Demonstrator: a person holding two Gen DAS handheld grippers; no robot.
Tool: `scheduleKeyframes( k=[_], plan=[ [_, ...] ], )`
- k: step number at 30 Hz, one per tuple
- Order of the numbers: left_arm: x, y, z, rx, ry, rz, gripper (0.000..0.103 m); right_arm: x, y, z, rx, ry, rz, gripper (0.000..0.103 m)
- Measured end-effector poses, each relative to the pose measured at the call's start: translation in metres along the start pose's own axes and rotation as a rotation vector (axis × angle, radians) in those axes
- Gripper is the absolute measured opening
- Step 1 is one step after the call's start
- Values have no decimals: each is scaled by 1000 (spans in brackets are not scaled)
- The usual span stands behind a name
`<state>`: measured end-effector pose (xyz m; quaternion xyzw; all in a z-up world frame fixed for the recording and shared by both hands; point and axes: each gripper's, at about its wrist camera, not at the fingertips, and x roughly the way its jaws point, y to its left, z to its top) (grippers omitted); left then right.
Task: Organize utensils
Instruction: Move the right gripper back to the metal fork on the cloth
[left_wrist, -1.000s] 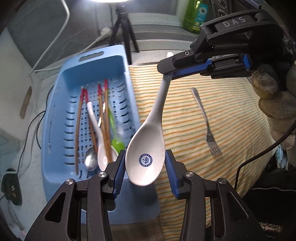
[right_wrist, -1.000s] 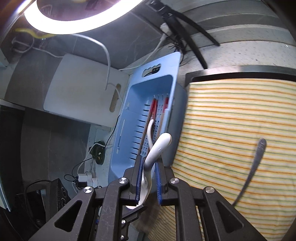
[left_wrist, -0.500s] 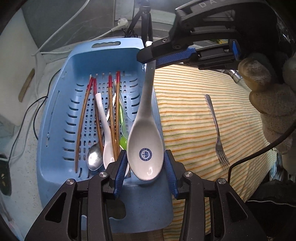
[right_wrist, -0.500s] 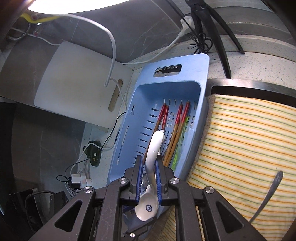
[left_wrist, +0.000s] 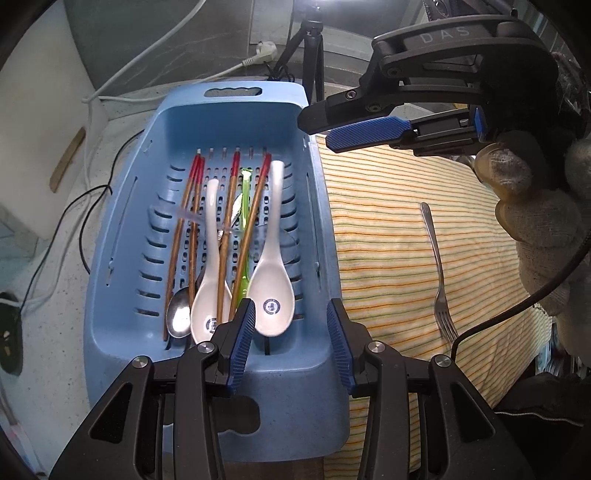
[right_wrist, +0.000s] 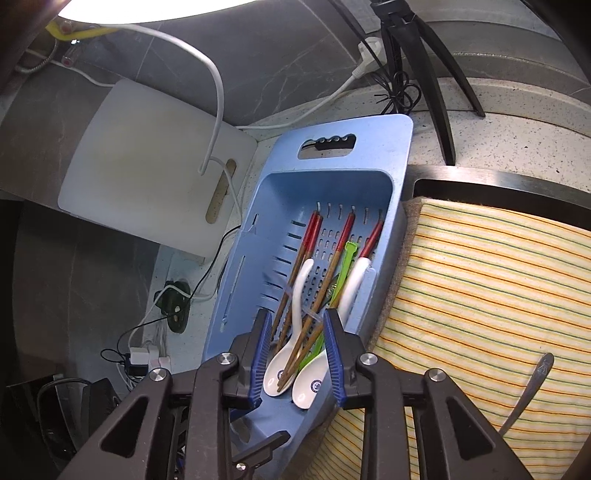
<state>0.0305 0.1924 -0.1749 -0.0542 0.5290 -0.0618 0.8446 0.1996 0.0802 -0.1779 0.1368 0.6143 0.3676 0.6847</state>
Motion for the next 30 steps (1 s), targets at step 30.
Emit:
scheduleKeyframes(
  k=[30],
  plan=[
    [15, -114, -17, 105, 38, -88, 39, -101, -118, -65, 79, -2, -31, 26]
  ],
)
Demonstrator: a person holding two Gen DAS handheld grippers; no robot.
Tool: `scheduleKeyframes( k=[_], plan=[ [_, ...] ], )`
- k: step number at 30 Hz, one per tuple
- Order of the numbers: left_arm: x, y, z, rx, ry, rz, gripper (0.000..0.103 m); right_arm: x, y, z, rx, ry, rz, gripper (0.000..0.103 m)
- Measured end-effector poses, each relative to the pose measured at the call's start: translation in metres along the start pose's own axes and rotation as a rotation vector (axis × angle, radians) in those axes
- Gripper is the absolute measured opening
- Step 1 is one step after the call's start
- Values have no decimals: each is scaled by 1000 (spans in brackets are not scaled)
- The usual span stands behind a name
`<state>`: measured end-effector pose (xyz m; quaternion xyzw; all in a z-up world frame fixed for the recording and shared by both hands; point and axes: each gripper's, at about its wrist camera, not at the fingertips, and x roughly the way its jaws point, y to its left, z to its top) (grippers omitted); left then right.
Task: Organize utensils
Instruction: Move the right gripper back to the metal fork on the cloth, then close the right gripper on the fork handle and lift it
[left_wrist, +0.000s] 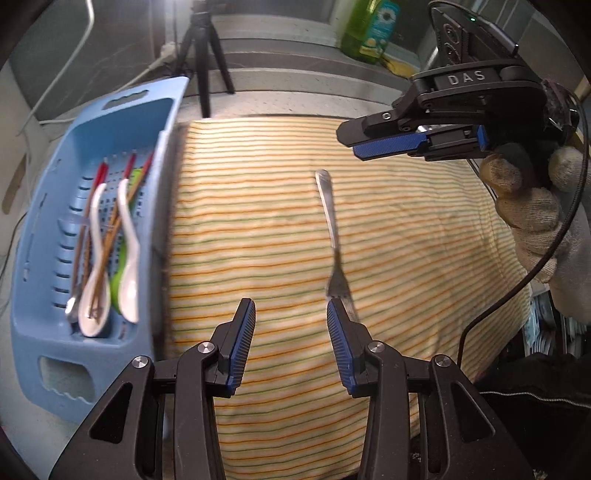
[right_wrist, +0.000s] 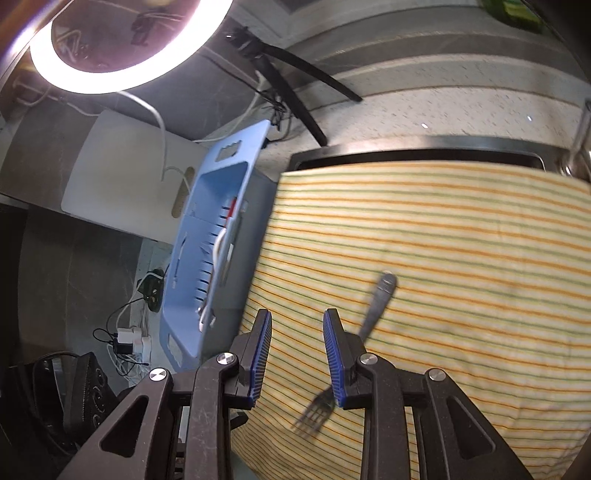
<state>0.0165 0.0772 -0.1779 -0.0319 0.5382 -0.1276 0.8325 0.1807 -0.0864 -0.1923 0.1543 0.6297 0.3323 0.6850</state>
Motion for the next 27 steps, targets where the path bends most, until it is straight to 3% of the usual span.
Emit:
scheduleKeyframes(
  k=[10, 27],
  plan=[
    [24, -38, -15, -5, 55, -30, 39, 24, -22, -24, 16, 104, 37, 26],
    [54, -42, -14, -39, 69, 4, 39, 59, -36, -32, 66, 189, 81, 26]
  ],
)
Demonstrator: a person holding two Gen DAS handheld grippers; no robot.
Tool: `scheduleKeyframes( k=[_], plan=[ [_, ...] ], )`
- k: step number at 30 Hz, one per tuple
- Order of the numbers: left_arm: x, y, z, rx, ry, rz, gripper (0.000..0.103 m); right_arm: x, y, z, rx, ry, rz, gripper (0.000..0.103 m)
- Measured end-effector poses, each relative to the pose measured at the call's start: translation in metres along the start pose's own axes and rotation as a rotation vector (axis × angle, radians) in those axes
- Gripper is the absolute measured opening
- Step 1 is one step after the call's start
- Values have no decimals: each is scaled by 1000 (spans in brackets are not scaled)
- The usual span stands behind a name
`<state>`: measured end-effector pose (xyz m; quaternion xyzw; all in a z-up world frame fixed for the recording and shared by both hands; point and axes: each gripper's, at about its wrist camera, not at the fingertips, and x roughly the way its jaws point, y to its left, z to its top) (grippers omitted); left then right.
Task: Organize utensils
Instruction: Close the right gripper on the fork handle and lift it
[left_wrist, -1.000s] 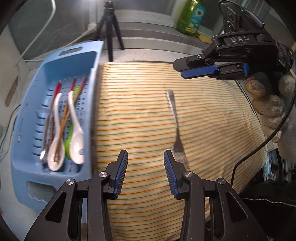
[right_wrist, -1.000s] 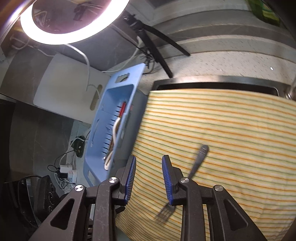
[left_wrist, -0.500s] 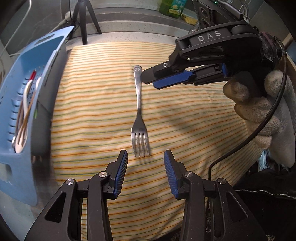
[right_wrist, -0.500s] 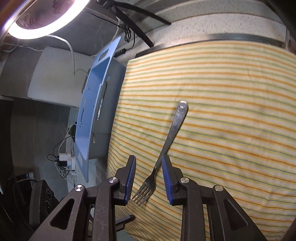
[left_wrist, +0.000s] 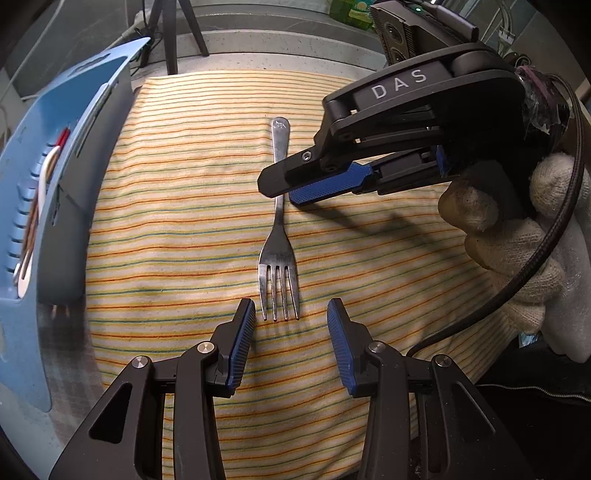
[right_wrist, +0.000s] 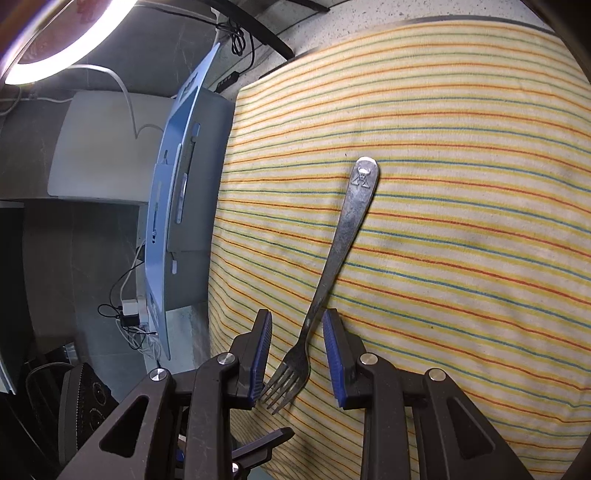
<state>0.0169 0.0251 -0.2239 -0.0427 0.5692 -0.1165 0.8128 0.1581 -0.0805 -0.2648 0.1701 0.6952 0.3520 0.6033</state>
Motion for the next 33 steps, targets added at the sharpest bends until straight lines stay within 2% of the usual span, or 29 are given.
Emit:
scheduleKeyframes(
  k=[7, 10, 14, 20, 23, 33],
  plan=[
    [7, 0, 1, 15, -13, 17, 38, 6, 4, 1, 7, -5, 5, 26],
    [8, -6, 2, 30, -17, 36, 30, 6, 4, 1, 9, -12, 0, 26],
    [12, -6, 6, 21, -19, 25, 22, 7, 7, 2, 16, -15, -26, 24],
    [10, -6, 5, 7, -31, 5, 22, 11, 14, 1, -10, -32, -88, 15],
    [5, 4, 8, -4, -40, -15, 22, 11, 9, 1, 19, -34, -79, 9],
    [-8, 16, 7, -18, -75, -53, 22, 0, 13, 0, 57, -58, -33, 8]
  ],
)
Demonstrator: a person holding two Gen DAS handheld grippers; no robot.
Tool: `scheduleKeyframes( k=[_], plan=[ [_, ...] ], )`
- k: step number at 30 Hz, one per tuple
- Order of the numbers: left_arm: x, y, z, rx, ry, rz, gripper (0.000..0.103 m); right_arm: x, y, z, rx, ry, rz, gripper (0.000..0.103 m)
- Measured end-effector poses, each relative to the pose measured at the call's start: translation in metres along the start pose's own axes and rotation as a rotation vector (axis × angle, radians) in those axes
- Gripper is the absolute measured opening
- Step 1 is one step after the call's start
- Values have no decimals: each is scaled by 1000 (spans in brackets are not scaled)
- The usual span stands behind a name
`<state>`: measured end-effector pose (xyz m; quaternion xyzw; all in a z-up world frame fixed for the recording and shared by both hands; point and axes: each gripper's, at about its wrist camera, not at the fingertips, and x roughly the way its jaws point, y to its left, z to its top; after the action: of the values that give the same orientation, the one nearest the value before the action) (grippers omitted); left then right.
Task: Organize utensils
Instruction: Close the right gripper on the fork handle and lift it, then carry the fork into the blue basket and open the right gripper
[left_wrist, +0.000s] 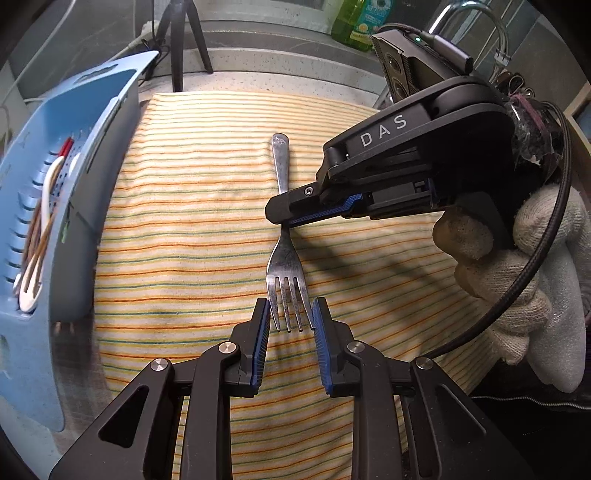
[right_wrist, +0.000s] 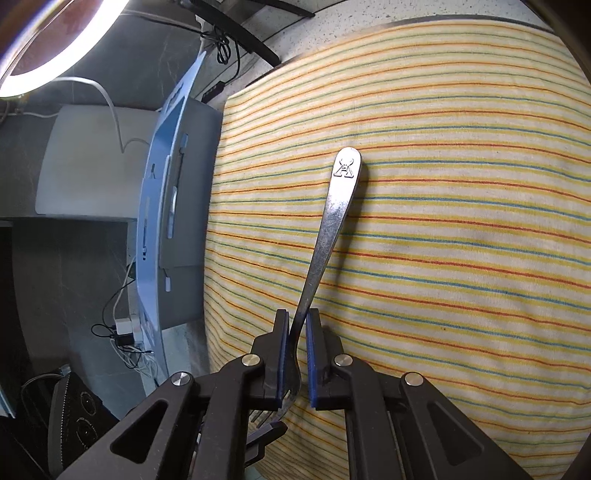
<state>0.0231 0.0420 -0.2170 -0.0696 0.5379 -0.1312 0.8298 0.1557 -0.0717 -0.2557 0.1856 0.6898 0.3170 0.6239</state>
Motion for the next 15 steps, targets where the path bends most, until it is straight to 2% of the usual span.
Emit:
scheduleKeyframes(
  k=[7, 15],
  plan=[
    [-26, 10, 5, 3, -48, 2, 22, -9, 27, 5, -28, -29, 33, 7],
    [-61, 37, 8, -1, -100, 31, 22, 0, 79, 13, -91, -44, 62, 6]
  ],
)
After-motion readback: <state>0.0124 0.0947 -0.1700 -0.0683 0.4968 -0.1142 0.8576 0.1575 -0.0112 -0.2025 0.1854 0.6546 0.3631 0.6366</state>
